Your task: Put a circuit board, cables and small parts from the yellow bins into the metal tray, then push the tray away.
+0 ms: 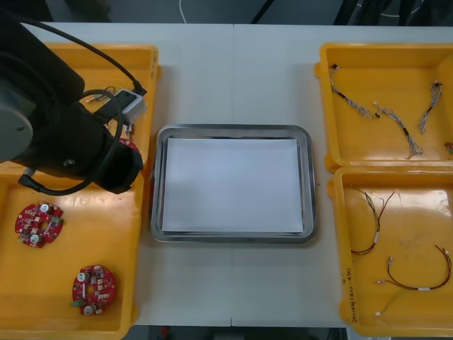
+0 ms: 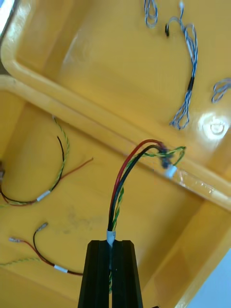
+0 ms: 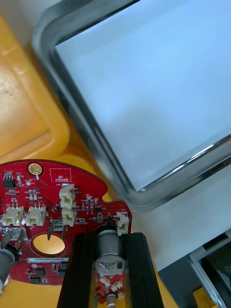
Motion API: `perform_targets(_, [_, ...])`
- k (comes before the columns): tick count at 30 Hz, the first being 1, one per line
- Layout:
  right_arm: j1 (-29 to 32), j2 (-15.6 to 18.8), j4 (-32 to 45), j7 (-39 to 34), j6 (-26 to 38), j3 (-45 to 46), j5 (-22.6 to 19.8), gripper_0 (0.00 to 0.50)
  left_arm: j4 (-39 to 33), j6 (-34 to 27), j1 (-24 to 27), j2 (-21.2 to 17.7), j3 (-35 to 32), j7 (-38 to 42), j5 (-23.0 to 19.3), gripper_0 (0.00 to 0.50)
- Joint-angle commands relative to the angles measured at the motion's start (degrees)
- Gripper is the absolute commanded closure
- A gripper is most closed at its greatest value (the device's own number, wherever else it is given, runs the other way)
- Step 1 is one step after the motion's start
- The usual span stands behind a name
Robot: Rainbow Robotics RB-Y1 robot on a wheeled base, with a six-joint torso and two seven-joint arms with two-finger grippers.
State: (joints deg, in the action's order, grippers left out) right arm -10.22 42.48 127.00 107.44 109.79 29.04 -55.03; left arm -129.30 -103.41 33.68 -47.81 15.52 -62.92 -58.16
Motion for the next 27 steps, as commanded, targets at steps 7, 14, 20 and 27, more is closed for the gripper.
perform_targets(7, [-3.6,3.0,2.6,-1.4,0.2,-4.5,-2.9,0.500,7.1,-0.2,10.5,8.3,12.0,5.8,3.3,0.498])
perform_targets(14, [-2.8,3.0,4.1,-2.1,0.2,-7.1,-3.9,0.500,12.0,3.0,12.7,10.9,18.3,6.7,5.7,0.500])
perform_targets(20, [-3.0,3.5,5.4,-2.5,0.2,-7.7,-4.8,0.500,15.2,7.8,13.2,11.6,24.8,7.5,7.8,0.498])
perform_targets(27, [-4.0,3.9,7.2,-3.0,0.2,-7.9,-5.2,0.500,17.7,12.1,13.7,12.0,30.2,8.3,9.3,0.500])
